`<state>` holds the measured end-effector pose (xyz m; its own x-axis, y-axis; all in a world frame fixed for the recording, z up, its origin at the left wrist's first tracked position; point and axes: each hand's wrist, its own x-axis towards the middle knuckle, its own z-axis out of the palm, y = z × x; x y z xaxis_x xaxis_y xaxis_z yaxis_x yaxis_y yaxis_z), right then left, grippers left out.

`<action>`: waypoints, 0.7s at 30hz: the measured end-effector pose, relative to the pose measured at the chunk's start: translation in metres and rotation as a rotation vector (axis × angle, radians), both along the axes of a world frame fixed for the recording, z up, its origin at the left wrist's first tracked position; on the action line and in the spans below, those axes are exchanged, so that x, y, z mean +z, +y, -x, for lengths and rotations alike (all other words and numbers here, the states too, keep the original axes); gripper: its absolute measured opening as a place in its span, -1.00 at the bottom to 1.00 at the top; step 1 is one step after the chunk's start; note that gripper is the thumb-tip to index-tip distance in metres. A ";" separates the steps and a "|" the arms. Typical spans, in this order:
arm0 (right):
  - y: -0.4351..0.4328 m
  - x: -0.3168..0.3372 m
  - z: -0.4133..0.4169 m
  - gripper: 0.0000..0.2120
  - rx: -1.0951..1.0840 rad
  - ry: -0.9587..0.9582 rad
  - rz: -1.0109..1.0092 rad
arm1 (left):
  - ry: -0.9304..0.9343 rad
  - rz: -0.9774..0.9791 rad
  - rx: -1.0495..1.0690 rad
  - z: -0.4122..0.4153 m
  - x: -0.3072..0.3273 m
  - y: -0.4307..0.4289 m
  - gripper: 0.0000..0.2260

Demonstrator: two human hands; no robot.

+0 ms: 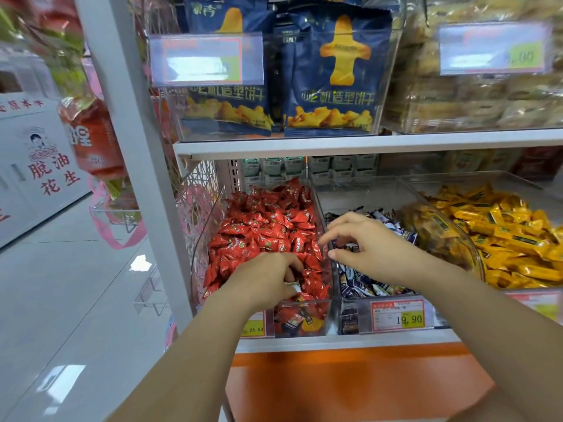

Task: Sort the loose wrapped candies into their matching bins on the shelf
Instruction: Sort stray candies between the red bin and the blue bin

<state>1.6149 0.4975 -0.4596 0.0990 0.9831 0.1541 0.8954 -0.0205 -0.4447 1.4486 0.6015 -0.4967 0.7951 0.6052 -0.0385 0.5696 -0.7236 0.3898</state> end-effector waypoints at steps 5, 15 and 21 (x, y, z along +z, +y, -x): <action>-0.002 0.007 0.005 -0.71 -0.011 0.035 -0.186 | -0.503 0.158 0.037 0.008 0.019 -0.004 -0.79; -0.004 0.015 0.004 -0.79 -0.079 0.182 -0.416 | -0.823 0.488 0.024 0.002 0.033 -0.013 -0.83; -0.008 0.014 -0.018 -0.87 -0.264 -0.002 -0.316 | -0.431 0.517 -0.020 0.024 0.025 -0.010 -0.88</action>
